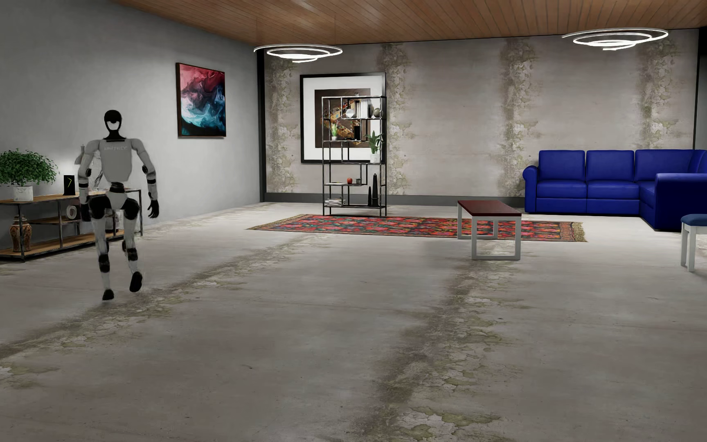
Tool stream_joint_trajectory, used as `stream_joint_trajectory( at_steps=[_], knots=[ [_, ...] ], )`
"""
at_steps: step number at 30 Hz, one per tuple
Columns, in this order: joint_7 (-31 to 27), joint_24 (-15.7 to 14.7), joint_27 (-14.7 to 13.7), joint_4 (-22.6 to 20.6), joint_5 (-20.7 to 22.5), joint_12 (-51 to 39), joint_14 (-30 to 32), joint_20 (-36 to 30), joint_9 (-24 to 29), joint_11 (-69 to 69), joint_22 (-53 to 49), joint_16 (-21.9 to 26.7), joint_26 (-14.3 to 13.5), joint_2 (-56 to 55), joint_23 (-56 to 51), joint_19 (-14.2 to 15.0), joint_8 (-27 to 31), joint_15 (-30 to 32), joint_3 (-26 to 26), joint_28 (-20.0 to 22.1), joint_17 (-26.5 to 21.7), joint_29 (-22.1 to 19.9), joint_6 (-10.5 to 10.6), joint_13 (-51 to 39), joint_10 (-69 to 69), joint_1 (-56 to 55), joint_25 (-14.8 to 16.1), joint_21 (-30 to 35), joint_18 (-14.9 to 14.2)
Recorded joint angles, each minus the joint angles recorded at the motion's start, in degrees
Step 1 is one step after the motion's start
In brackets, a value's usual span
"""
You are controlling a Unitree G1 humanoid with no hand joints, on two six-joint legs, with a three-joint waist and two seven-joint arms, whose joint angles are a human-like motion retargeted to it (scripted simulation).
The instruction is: Go to the shelves
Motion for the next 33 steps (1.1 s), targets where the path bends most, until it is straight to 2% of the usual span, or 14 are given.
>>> stream_joint_trajectory(
  at_steps=[5,6,7,8,10,11,14,18,21,22,25,26,29,33],
  knots=[
    [0.0,0.0,0.0,3.71,-1.72,-6.56,-22.08,7.1,-2.99,-46.72,-12.2,2.14,0.0,-11.85,6.54,0.0,0.0,8.89,-10.94,0.0,-1.67,0.0,0.92,5.67,-5.5,21.44,0.0,0.55,0.0],
    [0.0,0.0,0.0,3.59,-1.91,-7.83,-20.79,8.16,-4.06,-69.84,-13.0,2.1,0.0,-13.67,7.86,0.0,0.0,36.6,-10.86,0.0,-1.7,0.0,0.49,6.36,-6.5,22.71,0.0,0.32,0.0],
    [0.0,0.0,0.0,4.49,-1.09,-7.83,-16.6,9.3,-3.53,-47.3,-13.66,1.94,0.0,-15.46,9.57,0.0,0.0,11.86,-10.4,0.0,-1.62,0.0,0.23,6.73,-5.49,24.85,0.0,0.6,0.0],
    [0.0,0.0,0.0,6.08,0.17,-6.68,-9.56,10.65,-2.99,-39.92,-12.87,1.23,0.0,-16.18,11.37,0.0,0.0,0.2,-10.0,0.0,-1.77,0.0,0.53,6.56,-0.96,26.29,0.0,1.76,0.0],
    [0.0,0.0,0.0,10.94,4.3,-4.49,5.37,10.42,-1.93,-26.1,-5.26,-0.94,0.0,-16.44,12.99,0.0,0.0,-0.87,-7.91,0.0,-1.29,0.0,1.76,5.2,22.68,19.57,0.0,1.25,0.0],
    [0.0,0.0,0.0,10.52,6.66,-3.86,5.79,8.56,-1.28,-25.9,-1.28,-0.76,0.0,-12.97,11.66,0.0,0.0,-3.29,-6.66,0.0,-1.14,0.0,0.84,3.22,39.51,12.07,0.0,2.84,0.0],
    [0.0,0.0,0.0,8.37,11.51,0.5,3.38,1.67,-0.66,-37.18,6.3,-0.63,0.0,5.14,-0.25,0.0,0.0,1.09,2.46,0.0,0.11,0.0,-2.35,0.24,57.36,-8.14,0.0,1.42,0.0],
    [0.0,0.0,0.0,7.58,7.38,8.33,19.28,-1.33,-1.51,-49.22,6.97,-1.85,0.0,24.87,-12.71,0.0,0.0,8.53,14.81,0.0,0.42,0.0,-3.45,-4.65,15.67,-24.15,0.0,-0.41,0.0],
    [0.0,0.0,0.0,11.5,2.04,9.71,-11.19,-1.26,-3.31,-49.14,6.81,-3.37,0.0,32.48,-22.4,0.0,0.0,16.14,17.67,0.0,-1.96,0.0,-0.85,-6.29,-4.19,-30.27,0.0,-2.61,0.0],
    [0.0,0.0,0.0,11.94,-0.53,9.59,-12.76,-0.56,-2.81,-48.1,6.33,-3.06,0.0,34.63,-23.11,0.0,0.0,21.35,19.52,0.0,-1.88,0.0,-0.96,-6.39,-3.39,-31.35,0.0,-3.43,0.0],
    [0.0,0.0,0.0,6.39,-4.3,6.88,14.43,0.15,-6.06,-34.68,8.65,-1.84,0.0,31.35,-14.41,0.0,0.0,43.87,16.9,0.0,0.53,0.0,-3.16,-3.66,8.93,-36.91,0.0,-3.63,0.0],
    [0.0,0.0,0.0,3.63,-4.76,5.02,14.38,0.15,-4.46,-23.33,9.15,-1.15,0.0,26.61,-9.9,0.0,0.0,41.88,15.16,0.0,1.14,0.0,-4.01,-3.47,14.36,-34.33,0.0,-2.63,0.0],
    [0.0,0.0,0.0,-0.28,-1.64,-2.03,6.12,1.31,-1.21,1.88,7.83,0.33,0.0,6.31,-1.11,0.0,0.0,3.57,7.77,0.0,0.81,0.0,-1.62,-3.05,7.69,-13.2,0.0,1.98,0.0],
    [0.0,0.0,0.0,3.88,-0.74,-9.02,-12.11,5.6,0.55,-26.82,-2.78,3.29,0.0,-9.21,3.13,0.0,0.0,-1.15,-5.09,0.0,-2.13,0.0,2.82,1.71,-6.39,14.36,0.0,0.63,0.0]
  ],
)
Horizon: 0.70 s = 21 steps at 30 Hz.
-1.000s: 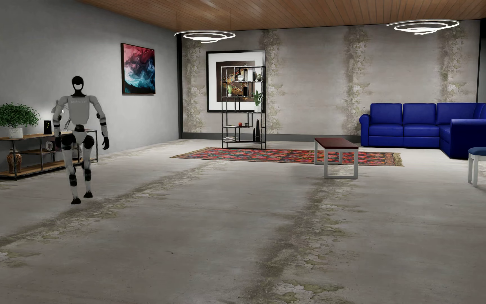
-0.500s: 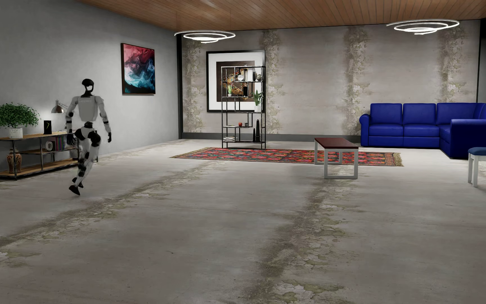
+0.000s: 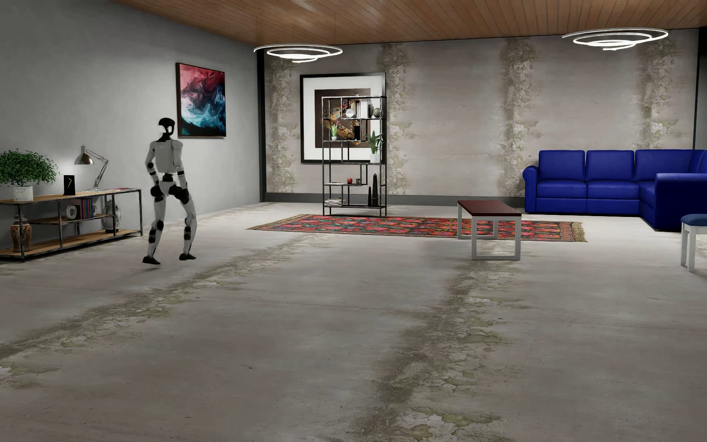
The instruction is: Go to the shelves
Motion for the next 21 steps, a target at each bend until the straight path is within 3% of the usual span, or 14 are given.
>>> stream_joint_trajectory(
  at_steps=[2,3,5,6,8,10,12,14,15,16,17,18,19,21],
  knots=[
    [0.0,0.0,0.0,0.61,-2.22,-5.16,-5.36,1.77,-1.6,-21.09,-3.7,1.15,0.0,-4.05,2.06,0.0,0.0,2.82,-4.33,0.0,-0.54,0.0,-0.21,0.99,-0.96,6.1,0.0,-1.22,0.0],
    [0.0,0.0,0.0,1.84,-3.35,-6.6,-5.77,2.98,-1.99,-23.23,-5.42,1.44,0.0,-6.13,2.94,0.0,0.0,1.52,-5.91,0.0,-0.74,0.0,0.19,1.69,-0.42,8.93,0.0,-2.1,0.0],
    [0.0,0.0,0.0,6.19,-3.55,-6.14,0.5,5.22,-1.38,-13.61,-8.01,0.54,0.0,-8.17,5.14,0.0,0.0,2.52,-9.23,0.0,-0.83,0.0,1.61,2.96,5.03,13.64,0.0,-2.33,0.0],
    [0.0,0.0,0.0,7.54,-2.6,-4.51,9.36,5.9,-2.85,-7.08,-7.98,-0.94,0.0,-9.86,6.95,0.0,0.0,6.34,-9.42,0.0,-0.58,0.0,3.05,3.34,12.36,11.91,0.0,-2.15,0.0],
    [0.0,0.0,0.0,9.45,3.63,-0.21,29.15,4.86,-0.94,0.26,-5.72,-3.28,0.0,-4.05,9.02,0.0,0.0,5.23,-5.37,0.0,0.14,0.0,5.63,2.22,37.09,4.23,0.0,-1.49,0.0],
    [0.0,0.0,0.0,7.21,6.62,1.39,20.72,-1.52,0.61,-3.42,-0.04,-5.09,0.0,6.8,5.11,0.0,0.0,1.94,0.1,0.0,1.63,0.0,5.25,0.84,56.87,-8.94,0.0,-2.26,0.0],
    [0.0,0.0,0.0,2.71,5.92,7.02,20.92,-0.9,0.4,-11.98,4.46,-6.97,0.0,19.02,-3.09,0.0,0.0,1.86,7.7,0.0,3.11,0.0,2.44,-0.15,51.35,-21.24,0.0,-4.76,0.0],
    [0.0,0.0,0.0,1.07,3.99,12.05,29.75,-4.74,0.24,-18.61,8.23,-6.66,0.0,29.64,-12.62,0.0,0.0,1.4,14.69,0.0,3.04,0.0,0.69,-2.15,26.96,-29.15,0.0,-5.61,0.0],
    [0.0,0.0,0.0,2.11,3.58,13.94,26.84,-5.3,-0.17,-19.97,9.91,-6.59,0.0,32.95,-16.92,0.0,0.0,0.32,17.23,0.0,2.56,0.0,0.99,-4.47,14.69,-32.24,0.0,-5.92,0.0],
    [0.0,0.0,0.0,2.93,3.52,14.56,12.21,-12.14,-0.49,-20.97,11.95,-5.57,0.0,36.05,-19.79,0.0,0.0,-1.57,19.26,0.0,1.66,0.0,1.46,-7.3,5.06,-33.88,0.0,-5.7,0.0],
    [0.0,0.0,0.0,4.29,2.78,16.45,-3.17,-14.08,-0.84,-20.6,12.54,-5.05,0.0,39.0,-22.72,0.0,0.0,-3.72,21.59,0.0,1.16,0.0,1.75,-9.22,3.09,-35.81,0.0,-6.8,0.0],
    [0.0,0.0,0.0,6.33,2.37,17.97,-7.47,-15.65,-0.73,-20.24,13.04,-4.6,0.0,41.51,-24.25,0.0,0.0,-5.04,23.99,0.0,1.03,0.0,2.06,-10.88,3.77,-37.91,0.0,-8.26,0.0],
    [0.0,0.0,0.0,6.23,1.04,19.1,-1.86,-17.05,0.0,-19.56,14.56,-4.48,0.0,45.09,-25.08,0.0,0.0,-3.46,25.43,0.0,1.46,0.0,1.42,-11.18,3.69,-39.46,0.0,-10.15,0.0],
    [0.0,0.0,0.0,3.02,-2.39,20.89,24.98,-16.06,-2.44,-11.04,16.72,-5.01,0.0,44.31,-23.61,0.0,0.0,10.36,26.13,0.0,2.65,0.0,-0.66,-9.36,9.08,-42.9,0.0,-12.3,0.0]
  ],
)
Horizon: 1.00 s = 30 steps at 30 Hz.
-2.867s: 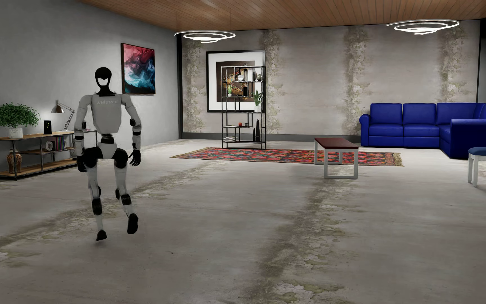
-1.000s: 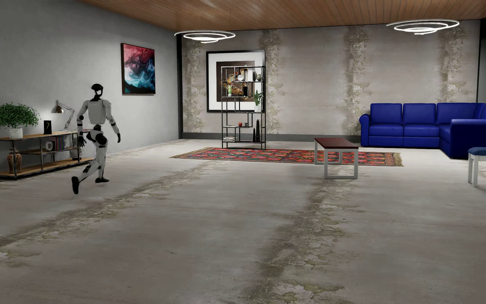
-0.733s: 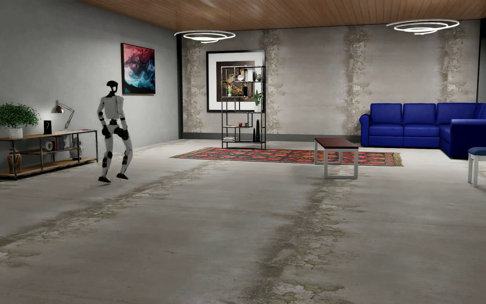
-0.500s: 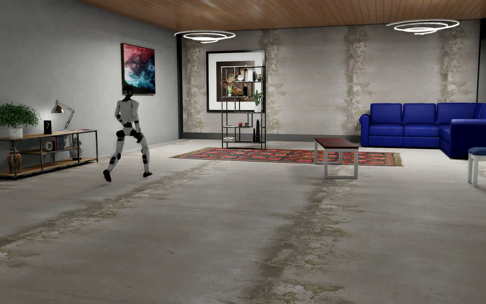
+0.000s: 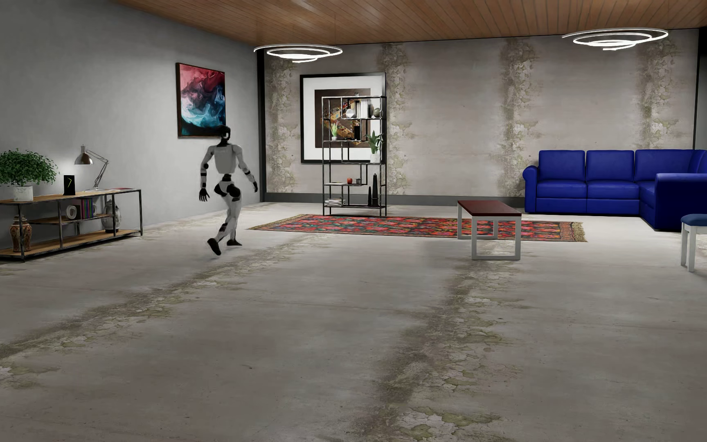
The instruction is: Go to the shelves
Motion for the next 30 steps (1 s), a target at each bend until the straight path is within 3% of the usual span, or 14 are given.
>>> stream_joint_trajectory(
  at_steps=[2,5,10,12,13,14,15,18,20,24,25,27,28,30],
  knots=[
    [0.0,0.0,0.0,-6.34,-2.67,-0.58,3.82,-1.35,0.89,19.5,0.68,0.28,0.0,-5.44,6.61,0.0,0.0,15.78,-4.58,0.0,1.75,0.0,-3.3,2.18,7.89,4.14,0.0,2.52,0.0],
    [0.0,0.0,0.0,-9.63,-1.06,-8.02,-6.4,-0.81,2.92,41.82,-4.98,0.33,0.0,-23.81,17.62,0.0,0.0,-3.75,-12.03,0.0,1.95,0.0,-1.83,3.49,2.35,21.78,0.0,10.13,0.0],
    [0.0,0.0,0.0,-3.36,0.75,-18.79,-24.99,14.08,1.69,1.71,-25.8,1.71,0.0,-38.57,24.11,0.0,0.0,-6.76,-27.65,0.0,-0.13,0.0,2.9,13.12,-8.38,46.33,0.0,13.15,0.0],
    [0.0,0.0,0.0,-1.88,-0.22,-22.56,-28.41,19.62,-0.62,-29.09,-32.28,2.77,0.0,-41.86,26.25,0.0,0.0,7.9,-29.96,0.0,0.02,0.0,2.72,14.64,-8.35,49.72,0.0,12.87,0.0],
    [0.0,0.0,0.0,-0.5,-0.18,-23.64,-28.06,21.4,-1.18,-31.52,-34.02,3.13,0.0,-43.95,27.35,0.0,0.0,8.76,-30.91,0.0,0.19,0.0,2.87,15.19,-7.17,51.42,0.0,12.69,0.0],
    [0.0,0.0,0.0,1.44,0.73,-23.34,-25.93,22.73,-0.75,-10.42,-35.59,3.46,0.0,-45.68,28.69,0.0,0.0,-4.42,-31.84,0.0,0.39,0.0,3.15,15.41,-5.08,54.01,0.0,12.88,0.0],
    [0.0,0.0,0.0,2.95,2.21,-22.13,-21.13,23.87,-1.42,-4.74,-35.19,3.0,0.0,-47.64,30.08,0.0,0.0,-7.72,-32.2,0.0,0.44,0.0,3.87,15.21,-0.88,54.49,0.0,12.94,0.0],
    [0.0,0.0,0.0,6.29,7.63,-18.15,0.44,20.03,-0.84,9.23,-24.79,0.72,0.0,-44.65,32.41,0.0,0.0,-6.73,-28.77,0.0,0.77,0.0,6.34,12.41,29.52,45.01,0.0,13.28,0.0],
    [0.0,0.0,0.0,4.47,10.57,-17.16,-2.75,16.12,1.17,5.07,-14.42,-1.03,0.0,-34.07,25.65,0.0,0.0,-7.87,-22.95,0.0,1.8,0.0,5.09,10.04,47.27,34.24,0.0,11.42,0.0],
    [0.0,0.0,0.0,-1.68,9.84,-6.05,6.63,8.93,1.85,-5.6,-5.52,-1.27,0.0,-15.55,4.29,0.0,0.0,-4.95,-11.9,0.0,2.18,0.0,0.83,5.65,19.98,18.97,0.0,4.43,0.0],
    [0.0,0.0,0.0,-1.85,9.4,-3.44,6.09,6.95,1.49,-7.38,-5.23,-1.07,0.0,-12.1,-0.43,0.0,0.0,-5.26,-9.77,0.0,1.75,0.0,0.67,4.42,8.61,16.57,0.0,2.94,0.0],
    [0.0,0.0,0.0,-0.12,8.96,0.57,-20.35,4.21,0.26,-9.45,-5.12,-1.14,0.0,-6.73,-6.89,0.0,0.0,-9.23,-6.41,0.0,0.32,0.0,1.72,1.6,-7.85,13.04,0.0,-0.1,0.0],
    [0.0,0.0,0.0,1.03,8.26,1.98,-26.4,3.31,-0.71,-9.16,-5.43,-1.36,0.0,-5.03,-8.76,0.0,0.0,-11.74,-5.16,0.0,-0.47,0.0,2.39,0.28,-6.39,10.89,0.0,-1.58,0.0],
    [0.0,0.0,0.0,0.62,6.81,0.63,-26.87,-3.66,0.14,-7.48,-2.33,-1.57,0.0,0.01,-7.52,0.0,0.0,-12.84,-1.84,0.0,-0.58,0.0,3.17,-0.77,-5.52,8.15,0.0,-4.0,0.0]
  ],
)
